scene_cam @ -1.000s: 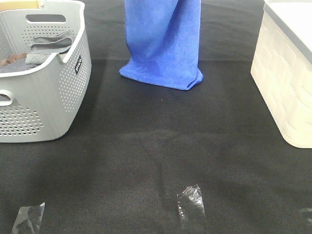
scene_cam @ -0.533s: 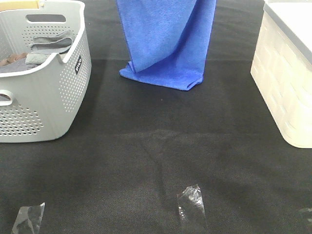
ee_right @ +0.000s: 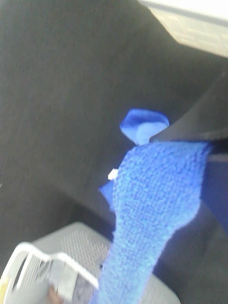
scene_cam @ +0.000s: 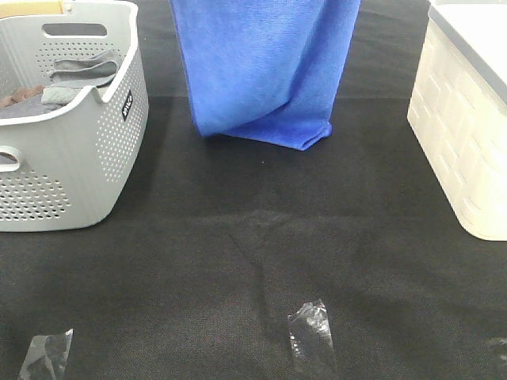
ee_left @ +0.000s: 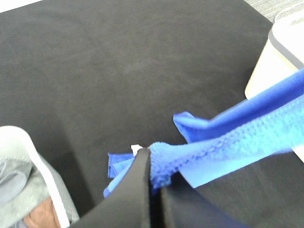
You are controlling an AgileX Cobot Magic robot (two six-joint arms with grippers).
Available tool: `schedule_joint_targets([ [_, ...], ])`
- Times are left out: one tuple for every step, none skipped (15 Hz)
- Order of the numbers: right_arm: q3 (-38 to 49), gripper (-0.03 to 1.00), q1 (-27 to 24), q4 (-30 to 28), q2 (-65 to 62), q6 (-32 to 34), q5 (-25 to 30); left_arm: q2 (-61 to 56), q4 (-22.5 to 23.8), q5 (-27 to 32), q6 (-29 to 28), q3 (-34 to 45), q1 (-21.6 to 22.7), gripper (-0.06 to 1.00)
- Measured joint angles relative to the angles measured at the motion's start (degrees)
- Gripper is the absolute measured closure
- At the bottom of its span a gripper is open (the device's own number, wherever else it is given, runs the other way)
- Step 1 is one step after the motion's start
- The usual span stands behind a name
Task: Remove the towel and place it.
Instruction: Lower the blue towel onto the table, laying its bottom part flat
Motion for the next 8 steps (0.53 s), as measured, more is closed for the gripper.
schedule_joint_targets([
  [2.12, 0.94, 0.00, 0.57, -1.83, 0.23, 0.00, -2.52, -0.97, 0.00, -0.17, 4.53, 0.00, 0.94],
  [5.21, 0.94, 0.00, 0.97, -4.64, 0.23, -0.06, -7.10, -3.15, 0.17, -0.40, 10.37, 0.00, 0.94],
  [9.57, 0.94, 0.00, 1.03, -7.85, 0.23, 0.00, -8.31, -4.01, 0.17, -0.40, 11.92, 0.00, 0.94],
  [14.21, 0.94, 0.00, 1.03, -10.77, 0.23, 0.06, -11.23, -5.33, 0.17, -0.40, 15.64, 0.00, 0.94],
  [21.89, 0.94, 0.00, 1.03, -16.44, 0.23, 0.17, -17.70, -7.45, 0.17, -0.40, 23.38, 0.00, 0.94],
  [25.38, 0.94, 0.06, 1.32, -18.85, 0.23, 0.17, -20.57, -8.37, 0.11, -0.46, 27.50, -0.23, 0.94],
  [25.38, 0.94, 0.06, 1.32, -18.85, 0.23, 0.17, -20.57, -8.37, 0.11, -0.46, 27.50, -0.23, 0.94],
  [28.25, 0.94, 0.11, 2.01, -21.20, 0.29, 0.17, -23.32, -8.59, 0.11, -0.92, 31.51, -0.86, 0.94],
])
